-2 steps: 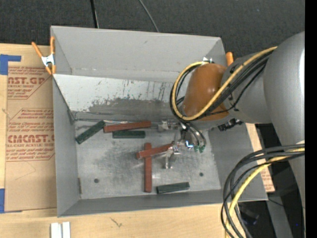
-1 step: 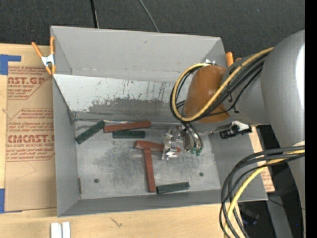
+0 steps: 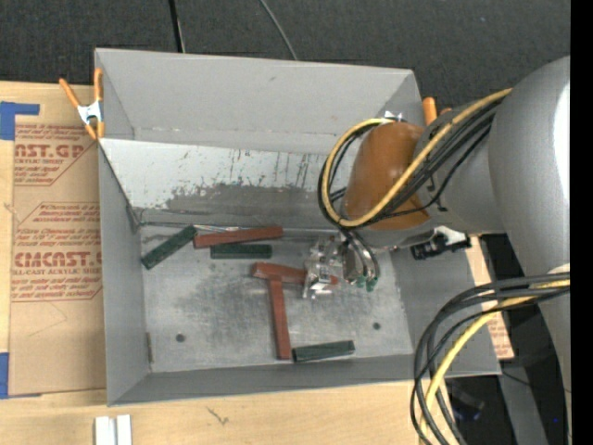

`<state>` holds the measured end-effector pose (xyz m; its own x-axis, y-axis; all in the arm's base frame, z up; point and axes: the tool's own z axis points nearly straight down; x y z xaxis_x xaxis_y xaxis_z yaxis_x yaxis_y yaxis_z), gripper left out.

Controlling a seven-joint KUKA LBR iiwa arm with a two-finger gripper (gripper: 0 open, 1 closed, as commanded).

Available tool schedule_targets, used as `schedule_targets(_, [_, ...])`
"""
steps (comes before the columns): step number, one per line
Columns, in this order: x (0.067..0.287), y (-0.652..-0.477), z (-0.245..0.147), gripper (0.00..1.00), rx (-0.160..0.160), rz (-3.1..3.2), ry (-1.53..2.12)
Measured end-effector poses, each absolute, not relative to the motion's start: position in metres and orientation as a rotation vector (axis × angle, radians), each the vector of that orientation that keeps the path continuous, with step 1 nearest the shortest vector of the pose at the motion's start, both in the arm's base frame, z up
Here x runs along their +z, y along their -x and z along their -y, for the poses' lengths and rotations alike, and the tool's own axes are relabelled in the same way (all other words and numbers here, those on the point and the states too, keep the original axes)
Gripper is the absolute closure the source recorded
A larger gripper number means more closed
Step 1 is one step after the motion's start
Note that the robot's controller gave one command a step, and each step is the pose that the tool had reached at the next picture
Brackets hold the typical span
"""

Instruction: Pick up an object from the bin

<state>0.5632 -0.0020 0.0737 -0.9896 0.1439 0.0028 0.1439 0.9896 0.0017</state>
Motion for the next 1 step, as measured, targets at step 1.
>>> schedule_targets(1, [0.0798,-0.5626,0.0019,1.00,-0.002,3.132,0.227])
